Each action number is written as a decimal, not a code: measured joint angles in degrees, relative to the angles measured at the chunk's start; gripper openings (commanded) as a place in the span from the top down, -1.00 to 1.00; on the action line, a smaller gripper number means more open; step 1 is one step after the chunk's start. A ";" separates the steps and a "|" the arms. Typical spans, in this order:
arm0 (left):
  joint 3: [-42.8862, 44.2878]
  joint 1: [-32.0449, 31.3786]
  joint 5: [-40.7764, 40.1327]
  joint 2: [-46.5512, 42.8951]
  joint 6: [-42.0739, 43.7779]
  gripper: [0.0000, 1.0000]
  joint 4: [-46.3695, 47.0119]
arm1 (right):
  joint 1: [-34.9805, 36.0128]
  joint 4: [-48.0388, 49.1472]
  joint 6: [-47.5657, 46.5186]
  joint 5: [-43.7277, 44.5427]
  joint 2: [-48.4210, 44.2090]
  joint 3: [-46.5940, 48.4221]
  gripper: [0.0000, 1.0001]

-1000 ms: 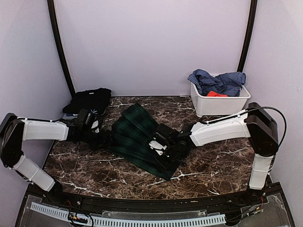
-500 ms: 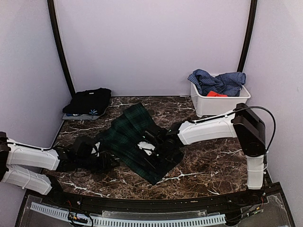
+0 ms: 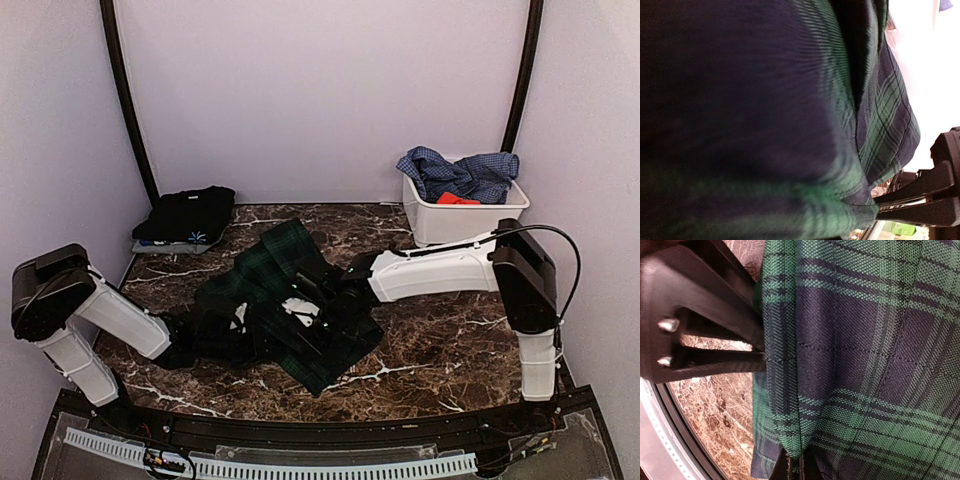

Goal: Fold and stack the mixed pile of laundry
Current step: Fold the flattened skirt at the center of the board.

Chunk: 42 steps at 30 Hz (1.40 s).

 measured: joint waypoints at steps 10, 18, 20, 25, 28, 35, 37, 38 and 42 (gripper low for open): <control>-0.17 -0.37 -0.09 4.72 -4.09 0.93 6.71 | 0.00 -4.57 0.83 -0.70 -1.55 4.07 1.00; -0.17 -0.39 -0.24 5.55 -5.33 0.94 7.98 | 0.98 -2.80 2.99 -3.50 -3.32 3.21 1.00; -0.17 -0.39 -0.39 5.66 -5.51 0.92 8.13 | 1.49 -1.01 3.89 -4.61 -3.30 1.22 1.00; -0.17 -0.46 -0.39 5.73 -5.66 0.85 8.35 | 1.70 3.32 5.73 -7.19 -1.11 -2.25 1.00; -0.17 -0.46 -0.42 5.68 -5.68 0.85 8.33 | 1.49 6.88 7.54 -9.27 1.42 -3.43 1.00; 0.13 -0.46 -0.72 5.31 -5.66 0.74 7.26 | 0.26 11.34 11.74 -13.44 1.62 -5.44 1.00; 0.11 -0.44 -0.46 4.98 -5.57 0.48 7.23 | 0.02 12.76 12.63 -13.97 1.62 -6.12 1.00; 0.00 -0.44 -0.26 4.48 -5.25 0.27 6.97 | -0.20 13.79 13.05 -14.51 1.62 -6.71 1.00; -3.41 -0.26 -0.61 -5.31 -4.74 -0.30 0.07 | -1.22 20.09 14.40 -17.35 1.62 -10.47 1.00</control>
